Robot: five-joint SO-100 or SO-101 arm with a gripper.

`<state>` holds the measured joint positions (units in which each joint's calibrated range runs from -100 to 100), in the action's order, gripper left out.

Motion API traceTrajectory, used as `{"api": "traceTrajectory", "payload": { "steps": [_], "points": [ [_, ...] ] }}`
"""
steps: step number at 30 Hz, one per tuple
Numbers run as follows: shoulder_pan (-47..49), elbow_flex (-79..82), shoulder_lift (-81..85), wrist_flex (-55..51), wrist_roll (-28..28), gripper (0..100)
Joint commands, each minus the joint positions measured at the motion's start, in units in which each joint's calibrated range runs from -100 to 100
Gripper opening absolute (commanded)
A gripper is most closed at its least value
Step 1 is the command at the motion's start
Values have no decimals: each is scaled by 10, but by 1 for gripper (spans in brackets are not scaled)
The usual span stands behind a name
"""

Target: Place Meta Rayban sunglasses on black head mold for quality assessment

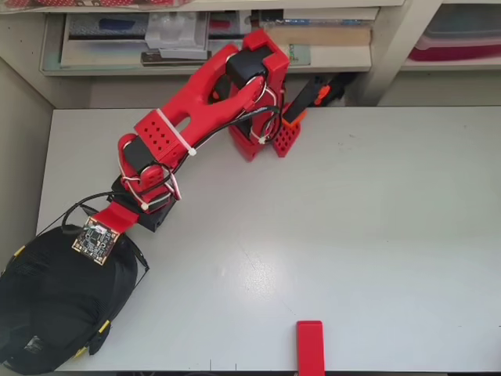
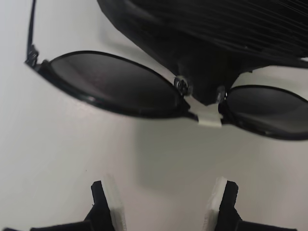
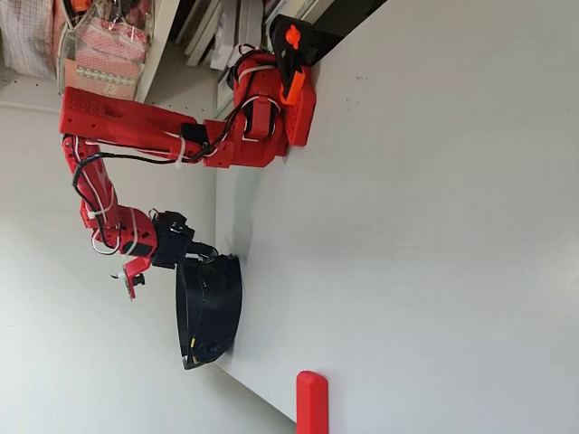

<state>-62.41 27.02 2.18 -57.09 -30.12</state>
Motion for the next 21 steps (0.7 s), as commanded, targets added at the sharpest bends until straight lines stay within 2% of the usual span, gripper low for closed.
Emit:
{"api": "traceTrajectory", "payload": {
  "steps": [1, 12, 21],
  "points": [
    [-7, -121, -36, 10, -2, 82],
    [-2, -247, -109, 8, 3, 82],
    [-11, -243, -108, -34, 5, 82]
  ]
}}
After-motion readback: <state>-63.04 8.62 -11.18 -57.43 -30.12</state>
